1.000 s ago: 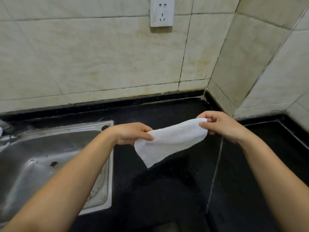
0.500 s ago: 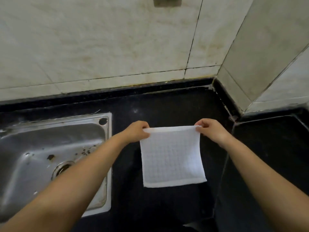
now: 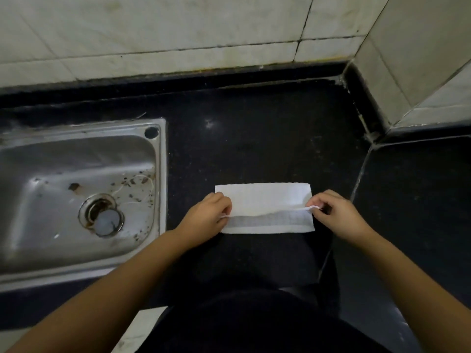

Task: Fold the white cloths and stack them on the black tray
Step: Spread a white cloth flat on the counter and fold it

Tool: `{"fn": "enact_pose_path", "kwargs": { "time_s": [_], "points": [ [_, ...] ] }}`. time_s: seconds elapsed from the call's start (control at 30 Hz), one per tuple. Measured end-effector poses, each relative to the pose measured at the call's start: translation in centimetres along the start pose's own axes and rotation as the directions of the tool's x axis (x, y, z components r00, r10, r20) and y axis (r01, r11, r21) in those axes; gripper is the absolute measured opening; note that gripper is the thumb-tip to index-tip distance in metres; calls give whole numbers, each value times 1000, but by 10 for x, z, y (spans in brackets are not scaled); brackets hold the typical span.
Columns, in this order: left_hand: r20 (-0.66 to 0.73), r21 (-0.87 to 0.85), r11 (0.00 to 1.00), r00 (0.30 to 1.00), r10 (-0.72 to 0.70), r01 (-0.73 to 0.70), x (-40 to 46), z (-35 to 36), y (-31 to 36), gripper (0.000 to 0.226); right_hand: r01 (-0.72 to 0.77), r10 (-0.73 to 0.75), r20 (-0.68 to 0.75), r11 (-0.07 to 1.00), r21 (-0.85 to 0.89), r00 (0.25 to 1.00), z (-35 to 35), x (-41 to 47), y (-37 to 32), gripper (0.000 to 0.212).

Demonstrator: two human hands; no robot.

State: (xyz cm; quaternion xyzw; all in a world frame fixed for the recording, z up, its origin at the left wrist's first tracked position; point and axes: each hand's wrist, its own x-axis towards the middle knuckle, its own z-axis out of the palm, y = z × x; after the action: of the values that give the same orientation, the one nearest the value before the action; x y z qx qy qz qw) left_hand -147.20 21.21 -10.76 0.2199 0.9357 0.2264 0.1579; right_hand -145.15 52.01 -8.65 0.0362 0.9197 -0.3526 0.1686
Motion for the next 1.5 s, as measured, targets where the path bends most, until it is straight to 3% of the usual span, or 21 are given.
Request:
{"fn": "enact_pose_path", "kwargs": {
  "time_s": [0.13, 0.3, 0.37, 0.43, 0.5, 0.57, 0.67, 0.77, 0.87, 0.93, 0.97, 1.03, 1.17, 1.33, 1.4, 1.5],
  "points": [
    [-79, 64, 993, 992, 102, -97, -17, 15, -5, 10, 99, -98, 17, 989, -113, 995, 18, -16, 16, 25],
    [-94, 92, 994, 993, 71, -62, -31, 25, -9, 14, 153, -108, 171, 948, -279, 979, 15, -18, 12, 8],
    [-124, 25, 1000, 992, -9, 12, -35, 25, -6, 19, 165, -100, 202, 926, -339, 974, 5, -2, -8, 21],
    [-184, -116, 976, 961, -205, 186, -33, 24, -1, 11, 202, -144, 175, 904, -376, 974, 4, 26, -39, 24],
    [-253, -203, 900, 867, -429, 386, -26, 23, 6, 12, 234, -191, 147, 890, -391, 971, 20, 58, -77, 25],
    [-234, -190, 827, 794, -561, 529, -19, 24, 12, 24, 233, -183, 167, 904, -358, 969, 51, 86, -116, 33],
    [-189, -47, 808, 789, -585, 588, -11, 32, 15, 46, 207, -92, 274, 880, -427, 957, 94, 103, -147, 38],
    [-190, 2, 803, 788, -585, 597, -12, 34, 11, 61, 206, -65, 309, 869, -450, 949, 103, 97, -149, 25],
    [-151, -62, 836, 823, -548, 545, -13, 30, 9, 50, 148, -110, 306, 983, -104, 946, 80, 86, -142, 13],
    [-113, -317, 833, 854, -508, 454, -9, 20, 12, 24, 140, -155, 230, 987, 81, 961, 53, 79, -137, 8],
    [-102, -479, 783, 860, -499, 397, -5, 11, 17, 14, 151, -176, 181, 978, 143, 968, 38, 77, -134, 8],
    [-162, -655, 704, 859, -486, 275, 10, -10, 25, 11, 156, -176, 80, 964, 214, 981, 8, 73, -131, 10],
    [-367, -629, 776, 866, -340, 38, 49, -65, 46, 24, 199, -155, -150, 914, 354, 977, -43, 73, -132, 4],
    [-492, -538, 835, 847, -199, -116, 70, -126, 79, 12, 370, -197, -354, 763, 530, 914, -79, 66, -148, 6],
    [-492, -536, 832, 853, -171, -142, 63, -128, 80, 13, 421, -247, -372, 746, 516, 895, -80, 56, -147, 5],
    [-386, -563, 822, 907, -168, -87, 44, -99, 65, 23, 435, -333, -305, 817, 379, 892, -56, 41, -125, 6]
  ]
}}
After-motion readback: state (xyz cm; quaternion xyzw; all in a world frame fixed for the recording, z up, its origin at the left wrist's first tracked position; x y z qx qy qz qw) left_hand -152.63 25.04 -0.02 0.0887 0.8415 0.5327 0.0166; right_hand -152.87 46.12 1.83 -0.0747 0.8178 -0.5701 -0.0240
